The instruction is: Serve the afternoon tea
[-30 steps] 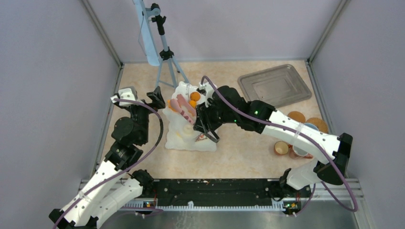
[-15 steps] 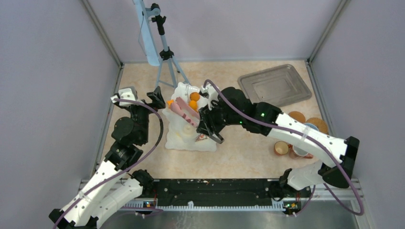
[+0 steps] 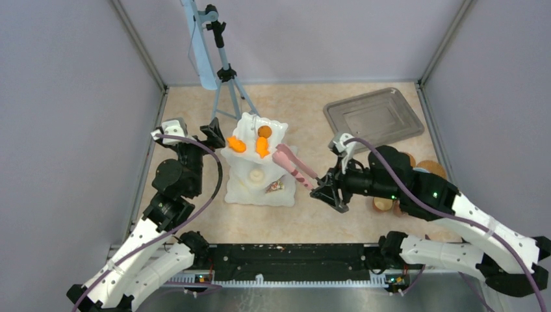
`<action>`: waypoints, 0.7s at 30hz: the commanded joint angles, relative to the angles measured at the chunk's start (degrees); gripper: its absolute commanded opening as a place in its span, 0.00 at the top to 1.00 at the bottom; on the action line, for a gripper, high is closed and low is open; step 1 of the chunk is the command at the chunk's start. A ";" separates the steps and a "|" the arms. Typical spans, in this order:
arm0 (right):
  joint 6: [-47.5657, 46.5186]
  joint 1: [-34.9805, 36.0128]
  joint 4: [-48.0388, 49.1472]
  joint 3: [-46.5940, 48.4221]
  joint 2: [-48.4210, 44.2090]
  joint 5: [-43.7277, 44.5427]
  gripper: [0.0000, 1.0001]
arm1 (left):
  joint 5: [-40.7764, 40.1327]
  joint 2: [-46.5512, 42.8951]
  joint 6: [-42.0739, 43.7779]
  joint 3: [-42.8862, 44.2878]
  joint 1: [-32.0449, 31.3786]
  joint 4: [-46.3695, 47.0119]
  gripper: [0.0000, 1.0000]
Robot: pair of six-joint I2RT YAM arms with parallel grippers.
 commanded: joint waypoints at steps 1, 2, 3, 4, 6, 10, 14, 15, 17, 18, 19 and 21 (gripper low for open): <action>1.84 -7.26 4.60 -4.84 -4.25 4.59 0.57 | 0.35 0.34 0.13 0.49 0.56 2.43 0.01; 1.85 -9.52 6.08 -6.81 -5.02 5.47 0.57 | 0.46 0.21 0.07 0.50 0.63 2.43 0.01; 1.88 -12.03 7.40 -7.61 -5.35 6.63 0.57 | 0.59 0.16 -0.02 0.45 0.70 2.37 0.01; 2.05 -14.89 9.12 -9.31 -5.29 7.56 0.57 | 0.64 0.18 -0.02 0.44 0.68 2.34 0.01; 3.33 -23.30 11.81 -10.57 -2.11 9.21 0.58 | 0.78 0.05 -0.17 0.43 0.68 2.34 0.01; 10.99 -38.78 15.32 -9.19 10.59 9.86 0.60 | 1.08 -0.23 -0.38 0.48 0.71 2.16 0.01; 16.07 -46.60 16.55 -1.84 27.61 11.10 0.62 | 1.49 -0.40 -0.97 0.40 0.73 2.00 0.01; 15.95 -46.95 17.22 0.64 31.75 11.62 0.62 | 1.67 -0.36 -1.06 0.36 0.72 1.94 0.01; 16.05 -46.96 17.29 5.62 39.10 14.86 0.62 | 1.88 -0.28 -1.17 0.45 0.73 1.83 0.01; 16.58 -47.18 16.92 8.02 42.52 16.71 0.62 | 1.96 -0.30 -1.28 0.48 0.73 1.81 0.01; 17.45 -47.54 16.37 10.29 45.60 18.49 0.62 | 2.03 -0.38 -1.31 0.50 0.73 1.77 0.01; 19.24 -48.04 16.20 13.95 50.80 21.64 0.62 | 2.18 -0.42 -1.42 0.49 0.65 1.72 0.01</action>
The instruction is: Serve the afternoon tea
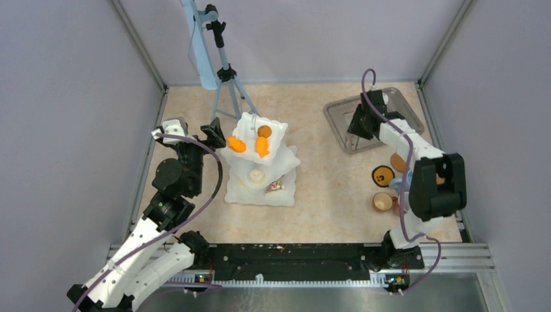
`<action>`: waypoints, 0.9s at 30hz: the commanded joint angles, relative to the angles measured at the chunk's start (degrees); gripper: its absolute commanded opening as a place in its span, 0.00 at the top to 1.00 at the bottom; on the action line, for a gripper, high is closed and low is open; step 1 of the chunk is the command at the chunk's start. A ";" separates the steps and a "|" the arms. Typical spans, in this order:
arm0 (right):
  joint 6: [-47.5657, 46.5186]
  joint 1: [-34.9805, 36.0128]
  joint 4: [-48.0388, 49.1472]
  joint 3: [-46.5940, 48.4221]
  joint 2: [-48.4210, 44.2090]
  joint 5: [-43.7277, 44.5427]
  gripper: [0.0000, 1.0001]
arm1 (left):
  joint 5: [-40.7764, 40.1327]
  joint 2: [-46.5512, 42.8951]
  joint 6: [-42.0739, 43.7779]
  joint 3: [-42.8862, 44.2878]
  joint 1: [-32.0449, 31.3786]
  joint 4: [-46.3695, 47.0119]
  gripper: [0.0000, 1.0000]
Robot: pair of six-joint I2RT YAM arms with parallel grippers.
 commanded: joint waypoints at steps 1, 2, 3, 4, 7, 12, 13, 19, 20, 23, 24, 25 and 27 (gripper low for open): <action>5.17 -0.75 2.42 10.30 7.78 8.80 0.61 | 1.05 -0.55 -0.95 0.47 0.28 1.70 0.01; 6.22 -0.93 1.58 12.18 10.27 10.26 0.61 | 1.17 -0.50 -1.04 0.50 0.27 1.68 0.01; 6.97 -0.90 1.05 13.78 13.14 11.09 0.61 | 1.37 -0.48 -1.10 0.50 0.28 1.66 0.01; 7.95 -0.97 0.72 15.05 14.93 11.27 0.60 | 1.48 -0.47 -1.15 0.55 0.24 1.61 0.01; 11.70 -0.90 1.49 16.04 18.85 10.88 0.58 | 1.66 -0.44 -1.41 0.69 0.28 1.48 0.01; 16.58 -0.87 4.14 14.44 22.60 11.25 0.54 | 1.72 -0.47 -1.56 0.69 0.21 1.39 0.01; 16.65 -0.89 4.98 14.05 22.83 11.47 0.54 | 1.67 -0.51 -1.65 0.71 0.23 1.35 0.01; 10.79 -0.86 5.00 14.75 22.94 9.60 0.36 | 1.84 -0.30 -1.84 0.68 0.25 1.14 0.01; 8.95 -0.86 5.04 13.91 21.53 9.24 0.34 | 1.84 -0.40 -1.84 0.70 0.27 1.13 0.01; 3.21 -0.85 6.08 8.85 14.06 8.10 0.07 | 2.05 -0.63 -2.13 0.75 0.29 1.05 0.01; 1.73 -0.86 5.41 7.52 11.29 8.66 0.06 | 2.31 -0.73 -2.29 0.69 0.28 0.96 0.01; -0.25 -0.81 4.95 5.84 8.57 8.90 0.06 | 2.50 -0.76 -2.46 0.70 0.28 0.89 0.01; -3.28 -0.81 3.78 2.38 3.46 10.17 0.06 | 2.84 -0.77 -2.80 0.79 0.25 0.66 0.01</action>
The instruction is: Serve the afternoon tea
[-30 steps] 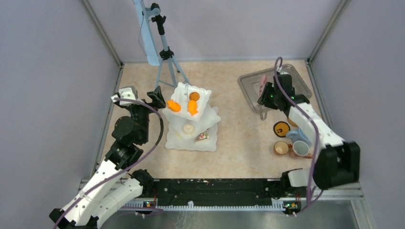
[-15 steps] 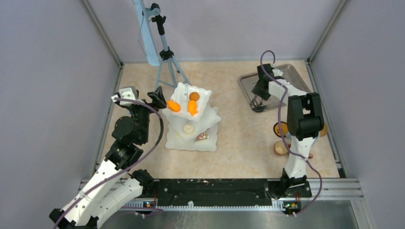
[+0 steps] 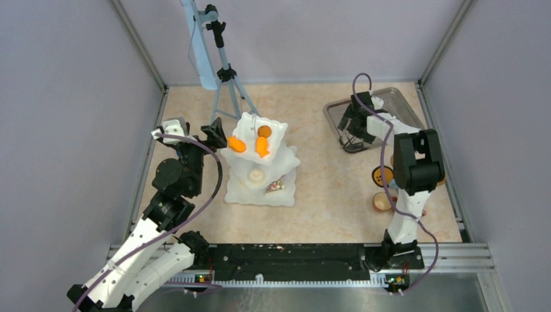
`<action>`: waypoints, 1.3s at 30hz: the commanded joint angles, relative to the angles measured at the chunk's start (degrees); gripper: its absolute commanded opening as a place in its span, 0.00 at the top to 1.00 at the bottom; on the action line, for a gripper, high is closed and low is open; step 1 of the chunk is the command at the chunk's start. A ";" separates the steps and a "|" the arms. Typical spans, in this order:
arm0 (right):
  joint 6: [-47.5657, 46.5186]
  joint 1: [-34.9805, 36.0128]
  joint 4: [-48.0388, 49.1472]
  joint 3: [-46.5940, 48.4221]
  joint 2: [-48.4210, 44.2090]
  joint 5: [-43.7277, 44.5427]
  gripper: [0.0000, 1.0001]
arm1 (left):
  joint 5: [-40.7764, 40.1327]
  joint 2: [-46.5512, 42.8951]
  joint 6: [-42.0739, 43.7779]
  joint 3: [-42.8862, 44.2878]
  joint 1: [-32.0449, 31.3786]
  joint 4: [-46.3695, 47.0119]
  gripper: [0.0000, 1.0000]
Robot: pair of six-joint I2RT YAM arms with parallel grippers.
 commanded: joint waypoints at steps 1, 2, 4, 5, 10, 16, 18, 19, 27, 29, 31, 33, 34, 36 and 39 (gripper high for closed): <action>-8.66 -0.34 -1.42 -5.60 -15.45 2.86 0.06 | 1.20 -0.82 -1.46 0.89 0.22 0.67 0.01; -8.75 -0.39 -2.65 -7.11 -17.33 4.15 0.06 | 1.34 -0.86 -1.50 0.92 0.26 0.67 0.01; -8.10 -0.70 -5.53 -10.12 -19.94 6.40 0.06 | 1.41 -0.92 -1.54 0.91 0.27 0.58 0.01; -7.67 -1.00 -6.94 -11.66 -20.87 7.23 0.06 | 1.37 -0.96 -1.52 0.91 0.27 0.58 0.01; -6.51 -6.17 -5.27 -20.40 -25.65 5.12 0.05 | 1.84 -0.94 -1.68 0.90 0.30 0.50 0.01; -8.93 -13.45 -3.20 -23.49 -23.15 -0.83 0.07 | 2.20 -0.46 -1.77 1.13 0.27 0.34 0.01; -9.71 -14.82 -2.75 -23.43 -21.27 -1.91 0.07 | 2.20 -0.53 -1.78 1.06 0.21 0.31 0.01; -9.82 -15.00 -2.77 -23.32 -20.44 -1.86 0.08 | 2.20 -0.44 -1.78 1.04 0.25 0.31 0.01; -8.54 -15.47 -0.82 -24.54 -15.91 -1.98 0.07 | 2.38 -0.10 -1.61 1.14 0.27 0.32 0.01; -8.45 -15.47 -0.89 -24.53 -15.18 -2.27 0.07 | 2.46 -0.02 -1.63 1.13 0.27 0.27 0.01; -8.41 -15.47 -0.59 -24.88 -14.93 -2.38 0.07 | 2.47 0.09 -1.61 1.24 0.21 0.31 0.01; -8.30 -15.40 0.10 -25.79 -14.84 -4.43 0.07 | 2.47 0.04 -1.60 1.28 0.25 0.32 0.01; -7.97 -15.14 0.31 -26.27 -15.00 -6.80 0.08 | 2.47 0.07 -1.60 1.21 0.27 0.32 0.01; -7.06 -13.92 1.27 -27.50 -15.63 -10.66 0.08 | 2.46 0.03 -1.63 1.24 0.29 0.27 0.01; -5.01 -11.38 3.31 -29.70 -18.02 -16.98 0.09 | 2.53 0.17 -1.52 1.24 0.32 0.24 0.01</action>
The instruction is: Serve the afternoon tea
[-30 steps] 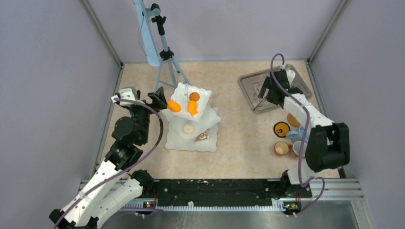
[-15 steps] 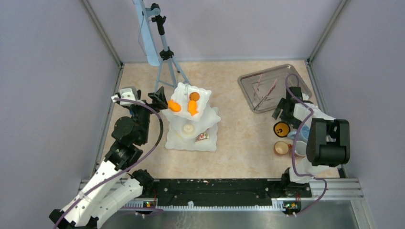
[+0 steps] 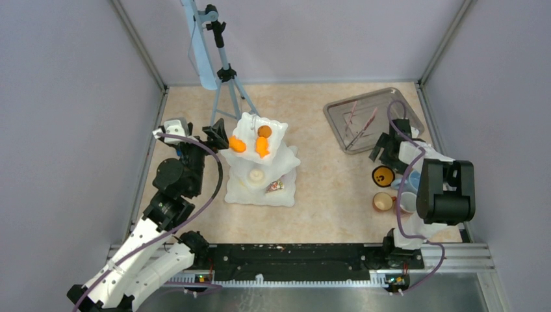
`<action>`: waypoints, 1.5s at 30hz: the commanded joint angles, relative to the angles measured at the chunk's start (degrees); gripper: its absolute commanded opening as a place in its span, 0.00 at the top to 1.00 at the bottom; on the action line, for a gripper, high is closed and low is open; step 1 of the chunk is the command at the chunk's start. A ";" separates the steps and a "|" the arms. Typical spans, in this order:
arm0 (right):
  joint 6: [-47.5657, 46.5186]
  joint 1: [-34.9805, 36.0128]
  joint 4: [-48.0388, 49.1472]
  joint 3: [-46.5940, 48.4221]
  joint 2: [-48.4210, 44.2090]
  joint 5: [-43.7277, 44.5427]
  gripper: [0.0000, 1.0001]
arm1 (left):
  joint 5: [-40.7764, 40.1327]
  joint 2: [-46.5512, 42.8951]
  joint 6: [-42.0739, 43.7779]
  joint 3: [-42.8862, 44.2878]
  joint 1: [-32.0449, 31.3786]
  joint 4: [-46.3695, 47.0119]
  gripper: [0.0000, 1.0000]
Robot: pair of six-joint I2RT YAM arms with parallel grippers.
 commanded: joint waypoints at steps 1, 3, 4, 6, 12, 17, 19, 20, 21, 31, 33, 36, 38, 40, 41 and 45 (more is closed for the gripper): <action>4.79 4.47 3.30 -5.21 -1.82 -16.00 0.10 | 0.78 0.50 -0.39 1.27 0.31 1.12 0.01; 7.78 7.79 5.64 -6.76 -4.33 -20.32 0.10 | 0.88 0.63 -0.40 1.33 0.32 1.13 0.01; 9.23 9.50 6.55 -7.29 -5.66 -22.36 0.10 | 0.94 0.76 -0.40 1.36 0.25 1.12 0.01; 11.95 12.26 7.66 -8.01 -8.19 -25.36 0.10 | 0.90 0.86 -0.40 1.39 0.21 1.03 0.01; 6.79 13.62 -1.42 -3.91 -14.27 -16.34 0.10 | 1.19 1.02 -0.53 1.41 0.29 0.96 0.01; 1.46 13.53 -11.78 -2.81 -13.49 -1.83 0.10 | 1.17 0.83 -0.54 1.51 0.23 0.86 0.01; 1.50 13.06 -11.26 -5.26 -14.81 -3.09 0.10 | 1.39 0.83 -0.57 1.52 0.23 0.86 0.01; 1.93 12.92 -10.63 -6.47 -15.50 -4.09 0.09 | 1.56 0.86 -0.63 1.47 0.27 0.86 0.01; 2.52 12.87 -10.15 -7.46 -15.99 -4.60 0.09 | 1.57 0.94 -0.66 1.47 0.22 0.86 0.01; 12.85 14.40 -9.37 -10.75 -15.95 -3.17 0.06 | 1.76 0.86 -0.84 1.48 0.23 0.68 0.01; 15.18 17.91 -6.69 -10.57 -15.79 -7.20 0.06 | 1.73 0.93 -0.84 1.49 0.19 0.68 0.01; 19.03 22.85 -2.12 -9.00 -14.85 -11.49 0.07 | 1.64 1.25 -0.78 1.55 0.27 0.64 0.01; 19.57 24.59 0.43 -7.32 -14.46 -13.45 0.07 | 1.58 1.41 -0.75 1.60 0.19 0.60 0.01; 17.99 25.12 1.35 -5.99 -14.40 -12.62 0.07 | 1.64 1.41 -0.75 1.60 0.28 0.60 0.01; 15.99 25.19 0.36 -5.06 -14.26 -12.18 0.07 | 1.72 1.37 -0.75 1.54 0.25 0.60 0.01; 9.42 25.17 -4.60 -3.12 -14.69 -8.26 0.07 | 1.68 1.22 -0.80 1.62 0.22 0.60 0.01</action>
